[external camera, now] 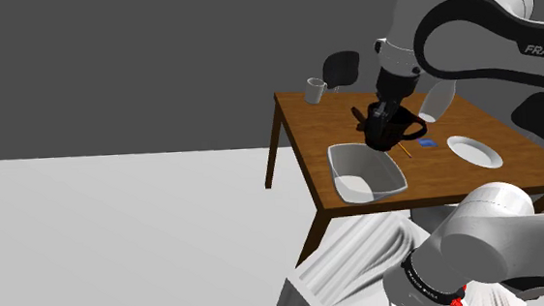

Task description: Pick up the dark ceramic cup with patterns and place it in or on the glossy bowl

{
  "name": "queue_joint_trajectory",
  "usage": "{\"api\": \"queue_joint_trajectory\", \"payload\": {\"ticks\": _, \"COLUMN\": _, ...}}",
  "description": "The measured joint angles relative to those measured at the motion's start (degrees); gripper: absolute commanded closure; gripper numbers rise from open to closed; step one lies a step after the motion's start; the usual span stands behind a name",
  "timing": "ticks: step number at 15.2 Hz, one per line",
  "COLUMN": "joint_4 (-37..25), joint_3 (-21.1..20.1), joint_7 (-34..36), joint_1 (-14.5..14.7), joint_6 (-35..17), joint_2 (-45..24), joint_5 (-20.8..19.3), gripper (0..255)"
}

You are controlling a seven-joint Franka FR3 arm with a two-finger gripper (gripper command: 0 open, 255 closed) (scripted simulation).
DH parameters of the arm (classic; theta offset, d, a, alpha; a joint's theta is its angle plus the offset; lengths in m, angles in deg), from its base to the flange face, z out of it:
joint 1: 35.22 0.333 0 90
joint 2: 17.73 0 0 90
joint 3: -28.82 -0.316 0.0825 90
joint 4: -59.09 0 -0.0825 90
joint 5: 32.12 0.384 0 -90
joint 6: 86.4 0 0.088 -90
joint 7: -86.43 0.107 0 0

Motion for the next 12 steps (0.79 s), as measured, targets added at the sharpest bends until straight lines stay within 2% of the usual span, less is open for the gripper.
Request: {"api": "queue_joint_trajectory", "payload": {"ticks": 12, "joint_4": 9.66, "joint_3": -0.11, "joint_7": 1.31, "joint_1": 0.28, "joint_6": -8.29, "joint_2": 1.23, "joint_5": 0.03, "gripper": 255}}
